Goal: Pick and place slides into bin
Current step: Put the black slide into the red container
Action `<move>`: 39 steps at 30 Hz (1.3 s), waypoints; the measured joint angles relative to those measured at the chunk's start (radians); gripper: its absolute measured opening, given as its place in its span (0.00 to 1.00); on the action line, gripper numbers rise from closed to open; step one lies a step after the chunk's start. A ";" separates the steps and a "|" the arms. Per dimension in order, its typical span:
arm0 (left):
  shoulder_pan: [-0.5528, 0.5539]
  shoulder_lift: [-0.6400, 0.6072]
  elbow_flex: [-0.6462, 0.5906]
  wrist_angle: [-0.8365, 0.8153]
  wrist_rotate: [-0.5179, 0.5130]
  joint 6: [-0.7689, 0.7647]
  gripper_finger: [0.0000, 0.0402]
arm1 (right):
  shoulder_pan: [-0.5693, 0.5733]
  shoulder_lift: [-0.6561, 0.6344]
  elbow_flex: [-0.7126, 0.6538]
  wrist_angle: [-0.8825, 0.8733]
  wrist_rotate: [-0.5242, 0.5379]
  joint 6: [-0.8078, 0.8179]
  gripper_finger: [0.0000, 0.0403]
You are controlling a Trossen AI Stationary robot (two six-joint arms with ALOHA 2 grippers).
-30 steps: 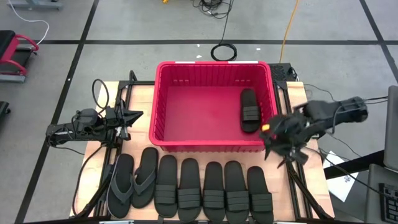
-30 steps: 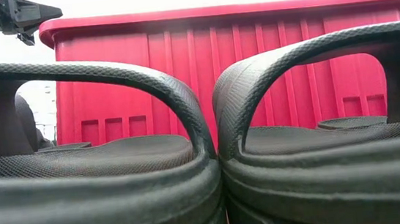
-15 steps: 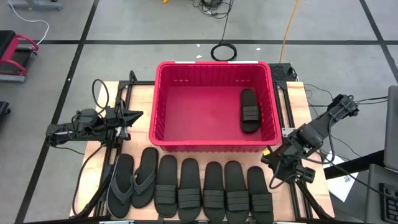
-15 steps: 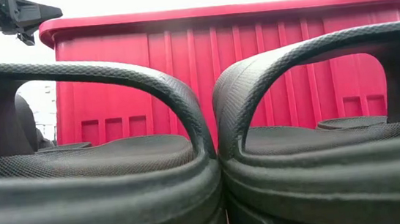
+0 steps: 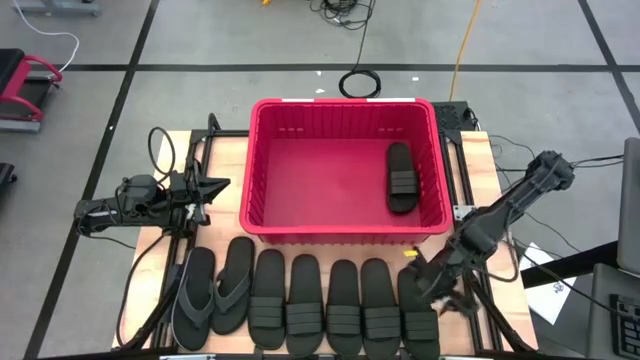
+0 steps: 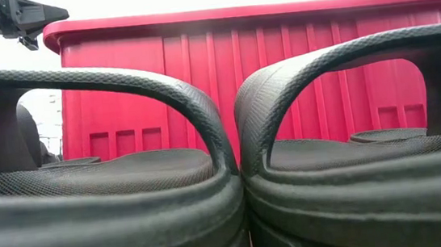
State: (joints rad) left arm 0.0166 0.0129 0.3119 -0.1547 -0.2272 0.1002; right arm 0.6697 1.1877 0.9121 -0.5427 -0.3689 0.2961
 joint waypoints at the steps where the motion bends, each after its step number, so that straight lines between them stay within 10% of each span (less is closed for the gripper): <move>1: 0.000 0.000 0.000 0.000 0.000 0.000 0.06 | -0.001 0.001 -0.040 0.079 0.036 0.065 0.58; 7: 0.000 0.000 0.000 0.000 0.000 0.000 0.06 | 0.007 0.010 -0.236 0.417 0.073 0.355 0.58; 18: 0.000 0.000 0.000 0.000 0.000 0.000 0.06 | 0.104 0.069 -0.322 0.506 0.050 0.551 0.58; 39: 0.000 0.000 0.000 0.000 0.000 0.000 0.06 | 0.141 0.058 -0.307 0.420 0.057 0.449 0.47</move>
State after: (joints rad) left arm 0.0165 0.0130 0.3119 -0.1547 -0.2272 0.1001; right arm 0.8105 1.2461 0.6048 -0.1230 -0.3124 0.7450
